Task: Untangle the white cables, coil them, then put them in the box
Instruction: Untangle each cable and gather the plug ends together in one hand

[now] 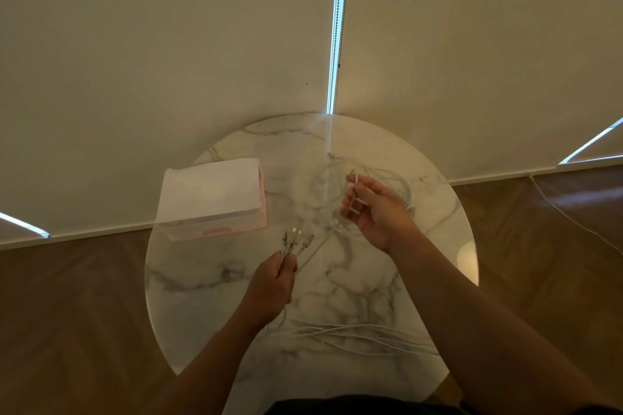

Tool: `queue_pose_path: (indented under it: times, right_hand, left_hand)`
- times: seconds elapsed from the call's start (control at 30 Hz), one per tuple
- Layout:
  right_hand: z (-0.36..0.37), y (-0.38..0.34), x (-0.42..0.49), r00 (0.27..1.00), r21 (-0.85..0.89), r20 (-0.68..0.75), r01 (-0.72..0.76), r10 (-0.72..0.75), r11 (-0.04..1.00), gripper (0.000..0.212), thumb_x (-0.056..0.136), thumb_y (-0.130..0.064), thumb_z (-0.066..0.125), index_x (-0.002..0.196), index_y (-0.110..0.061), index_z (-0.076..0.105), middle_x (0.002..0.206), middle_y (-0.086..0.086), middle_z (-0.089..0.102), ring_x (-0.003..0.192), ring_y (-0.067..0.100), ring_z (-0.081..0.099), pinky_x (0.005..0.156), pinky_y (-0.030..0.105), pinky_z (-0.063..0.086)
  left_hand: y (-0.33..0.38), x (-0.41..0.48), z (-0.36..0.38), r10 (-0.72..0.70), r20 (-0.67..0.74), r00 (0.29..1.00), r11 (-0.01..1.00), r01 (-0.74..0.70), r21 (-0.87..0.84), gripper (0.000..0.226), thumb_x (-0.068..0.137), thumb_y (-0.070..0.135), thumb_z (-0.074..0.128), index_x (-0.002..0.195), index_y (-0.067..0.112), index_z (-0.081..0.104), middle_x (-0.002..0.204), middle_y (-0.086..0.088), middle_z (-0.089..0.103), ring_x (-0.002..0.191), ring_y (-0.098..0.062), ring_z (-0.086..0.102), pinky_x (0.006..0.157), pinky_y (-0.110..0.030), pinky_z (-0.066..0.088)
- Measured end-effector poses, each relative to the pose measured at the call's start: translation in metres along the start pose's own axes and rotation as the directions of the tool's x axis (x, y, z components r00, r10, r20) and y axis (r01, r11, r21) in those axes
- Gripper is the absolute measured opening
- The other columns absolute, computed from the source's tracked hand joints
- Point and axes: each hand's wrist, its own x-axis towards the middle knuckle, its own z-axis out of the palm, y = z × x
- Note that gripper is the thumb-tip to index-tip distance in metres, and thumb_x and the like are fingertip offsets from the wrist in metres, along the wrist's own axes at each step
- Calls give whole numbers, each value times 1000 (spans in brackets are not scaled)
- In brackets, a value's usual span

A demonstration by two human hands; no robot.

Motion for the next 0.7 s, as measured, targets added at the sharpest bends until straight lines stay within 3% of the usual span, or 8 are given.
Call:
queue_pose_path:
  times: [0.03,0.1,0.2,0.3,0.4,0.47,0.57,0.7]
  right_hand:
    - [5,-7,-1,998,19,48,50,-51,999,16,98,-4,46,104,-6,61,69,5,59,58,17,57,55,31,53]
    - [7,-20,2,999,-1,2,55,-55,999,13,99,-11,49,106,-7,59,62,4,53,48,16,49,49,29,48]
    - [1,-31,7,990,-251,-135,13,-48,968,26,104,-21,41,114,-2,55,50,4,33,35,15,28,40,23,37]
    - [-1,-31,4,981,-509,-3,165,-193,845,30,105,-23,37,115,-7,60,51,7,35,35,16,26,43,27,37]
    - [5,-38,-5,930,-453,227,362,-288,814,28,104,-13,40,117,-7,64,68,11,51,49,20,43,49,30,45]
    - [4,-43,-6,931,-387,200,361,-305,849,29,103,-9,40,121,-9,63,71,10,52,53,20,41,50,29,43]
    - [-7,-41,-3,970,-442,49,233,-237,866,29,103,-8,39,123,-14,60,61,8,48,51,21,32,50,30,38]
    - [-19,-35,-6,949,-432,68,307,-309,848,26,101,-3,39,111,-10,62,71,12,59,65,24,54,66,35,53]
  left_hand:
    - [2,0,0,-8,9,1000,999,9,-46,31,104,17,41,74,10,45,48,8,34,43,-12,29,44,-25,28]
    - [4,1,-2,-8,20,1000,995,10,-95,32,104,15,39,73,10,43,49,7,32,43,-10,26,43,-24,24]
    - [2,0,-3,-4,15,1000,995,5,-97,32,104,15,40,72,10,44,48,9,32,43,-10,25,43,-23,23]
    - [-1,-2,-1,2,16,1000,997,-1,-82,32,104,15,41,73,10,45,47,8,33,42,-10,27,43,-24,26]
    - [0,-3,-3,0,18,1000,997,1,-79,31,104,16,41,75,9,46,49,7,34,43,-11,28,43,-25,27]
    - [1,-5,-5,-9,17,1000,996,11,-92,31,104,17,40,75,9,46,50,6,34,43,-10,27,43,-25,26]
    - [3,-6,-6,-23,19,1000,991,25,-134,31,105,16,39,74,9,44,51,6,31,44,-9,25,43,-23,24]
    - [2,-5,-7,-15,-2,1000,996,15,-93,32,104,18,40,74,10,45,49,8,34,44,-10,29,44,-25,29]
